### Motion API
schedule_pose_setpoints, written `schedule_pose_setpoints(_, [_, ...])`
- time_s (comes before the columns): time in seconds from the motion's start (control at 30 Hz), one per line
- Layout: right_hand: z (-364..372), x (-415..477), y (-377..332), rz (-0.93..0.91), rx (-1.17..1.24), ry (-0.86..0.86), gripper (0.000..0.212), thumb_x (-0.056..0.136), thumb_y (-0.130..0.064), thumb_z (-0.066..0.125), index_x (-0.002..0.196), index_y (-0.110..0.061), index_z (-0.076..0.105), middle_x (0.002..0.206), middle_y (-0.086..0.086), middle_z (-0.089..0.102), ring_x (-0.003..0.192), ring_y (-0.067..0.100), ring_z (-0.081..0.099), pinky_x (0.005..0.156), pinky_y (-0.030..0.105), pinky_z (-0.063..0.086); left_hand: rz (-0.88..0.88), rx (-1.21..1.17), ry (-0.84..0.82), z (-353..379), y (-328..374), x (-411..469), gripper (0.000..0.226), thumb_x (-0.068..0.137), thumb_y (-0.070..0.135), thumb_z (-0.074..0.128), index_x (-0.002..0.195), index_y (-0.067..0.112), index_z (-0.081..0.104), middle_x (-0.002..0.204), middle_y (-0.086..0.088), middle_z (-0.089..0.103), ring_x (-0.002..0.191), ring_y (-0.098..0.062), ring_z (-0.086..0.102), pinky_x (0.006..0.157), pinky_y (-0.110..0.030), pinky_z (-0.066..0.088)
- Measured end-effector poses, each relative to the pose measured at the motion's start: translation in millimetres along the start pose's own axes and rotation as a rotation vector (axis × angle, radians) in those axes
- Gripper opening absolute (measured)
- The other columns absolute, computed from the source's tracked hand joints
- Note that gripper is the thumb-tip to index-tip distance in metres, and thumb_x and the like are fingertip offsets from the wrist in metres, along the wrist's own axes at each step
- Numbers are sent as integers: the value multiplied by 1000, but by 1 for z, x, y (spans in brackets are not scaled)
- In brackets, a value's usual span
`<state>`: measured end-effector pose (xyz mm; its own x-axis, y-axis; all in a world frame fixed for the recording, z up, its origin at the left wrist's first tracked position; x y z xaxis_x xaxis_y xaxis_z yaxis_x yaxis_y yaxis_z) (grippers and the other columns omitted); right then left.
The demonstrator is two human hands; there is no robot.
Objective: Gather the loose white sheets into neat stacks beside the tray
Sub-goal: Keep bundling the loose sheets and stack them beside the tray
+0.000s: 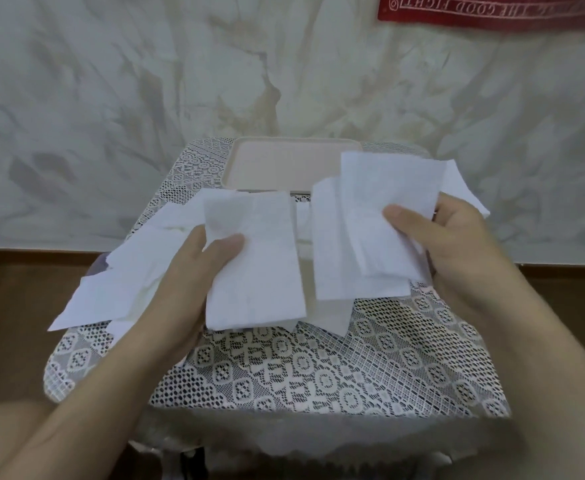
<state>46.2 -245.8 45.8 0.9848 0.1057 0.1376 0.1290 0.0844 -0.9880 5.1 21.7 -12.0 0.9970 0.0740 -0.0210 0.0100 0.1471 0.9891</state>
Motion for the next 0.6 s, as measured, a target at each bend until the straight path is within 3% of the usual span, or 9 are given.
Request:
schedule_pose_setpoints(0.07, [13, -5, -5, 28, 119, -62, 16, 97, -8, 59, 102, -15, 72, 100, 0, 80, 90, 15, 77, 74, 29, 62, -11, 22, 6, 5, 1, -1, 49, 88, 40, 63, 135, 27, 61, 124, -1, 77, 111, -23, 75, 78, -42, 62])
schedule_pose_setpoints(0.17, [30, -9, 5, 68, 39, -106, 14, 96, -10, 62, 105, -11, 73, 105, 4, 79, 98, 23, 76, 87, 41, 62, -22, 142, 38, 12, -5, -2, 41, 96, 41, 68, 134, 28, 61, 118, 4, 78, 107, -19, 77, 90, -46, 60])
schedule_pose_setpoints(0.23, [34, -9, 13, 61, -152, -75, 12, 98, -13, 64, 105, -13, 74, 103, -1, 80, 99, 21, 76, 91, 45, 61, -46, 174, 60, 14, -13, -2, 33, 101, 36, 66, 133, 28, 60, 111, 8, 80, 100, -16, 78, 79, -36, 61])
schedule_pose_setpoints(0.33, [36, -10, 19, 39, -340, -42, 9, 98, -18, 66, 102, -18, 73, 96, -9, 78, 90, 14, 74, 80, 37, 59, -58, 160, 71, 15, -17, -3, 34, 101, 40, 62, 134, 30, 59, 110, 10, 79, 98, -11, 78, 71, -25, 58])
schedule_pose_setpoints(0.47, [40, -13, 20, -11, -374, 12, 8, 95, -19, 68, 101, -21, 74, 94, -8, 77, 88, 16, 73, 78, 42, 60, -57, 128, 57, 14, -16, -4, 70, 88, 68, 61, 145, 28, 54, 119, 13, 77, 109, -8, 74, 89, -35, 56])
schedule_pose_setpoints(0.53, [42, -14, 19, -27, -354, 52, 5, 95, -18, 69, 97, -21, 73, 91, -9, 76, 84, 12, 72, 75, 38, 59, -39, 157, 56, 15, -16, -4, 86, 86, 81, 61, 150, 25, 49, 120, 18, 76, 109, -2, 73, 85, -27, 57])
schedule_pose_setpoints(0.6, [47, -16, 19, -36, -355, 72, 3, 94, -19, 70, 94, -21, 72, 88, -10, 75, 81, 8, 70, 73, 35, 58, -19, 176, 58, 16, -14, -5, 88, 86, 80, 58, 151, 22, 49, 119, 19, 75, 108, 1, 72, 78, -17, 56])
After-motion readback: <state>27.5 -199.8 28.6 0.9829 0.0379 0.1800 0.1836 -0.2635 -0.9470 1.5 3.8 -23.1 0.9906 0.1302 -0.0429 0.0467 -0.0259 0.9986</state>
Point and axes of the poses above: each hand's wrist, its own x-axis towards the middle knuckle, its own z-axis out of the palm, y = z × x, the point moved 7 cm from there along x, towards the middle knuckle
